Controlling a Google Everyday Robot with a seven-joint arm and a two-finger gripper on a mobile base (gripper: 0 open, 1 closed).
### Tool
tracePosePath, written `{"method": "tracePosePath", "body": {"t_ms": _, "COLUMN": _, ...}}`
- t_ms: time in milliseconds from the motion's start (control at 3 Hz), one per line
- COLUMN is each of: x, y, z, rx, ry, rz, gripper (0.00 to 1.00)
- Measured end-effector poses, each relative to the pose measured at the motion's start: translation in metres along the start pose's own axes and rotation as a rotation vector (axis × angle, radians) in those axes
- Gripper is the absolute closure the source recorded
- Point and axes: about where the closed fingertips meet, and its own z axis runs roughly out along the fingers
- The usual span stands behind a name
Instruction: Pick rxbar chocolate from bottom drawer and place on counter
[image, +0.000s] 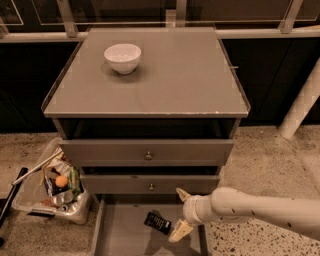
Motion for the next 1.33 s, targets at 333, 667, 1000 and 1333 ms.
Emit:
{"method": "tracePosePath", "body": {"t_ms": 333, "x": 0.018, "y": 0.003, "z": 0.023, "rx": -0.008, "ry": -0.004, "rz": 0.037, "gripper": 0.0}}
{"method": "tracePosePath", "body": {"t_ms": 667, "x": 0.04, "y": 0.011, "z": 0.055, "rx": -0.034, "ry": -0.022, "rz": 0.076, "gripper": 0.0}}
{"method": "tracePosePath", "body": {"t_ms": 1000, "x": 0.059, "y": 0.016, "z": 0.085, "rx": -0.044, "ry": -0.058, "rz": 0.114, "gripper": 0.0}}
{"method": "tracePosePath", "body": {"t_ms": 1333, "x": 0.075, "y": 0.016, "z": 0.117, "rx": -0.048, "ry": -0.089, "rz": 0.134, "gripper": 0.0}}
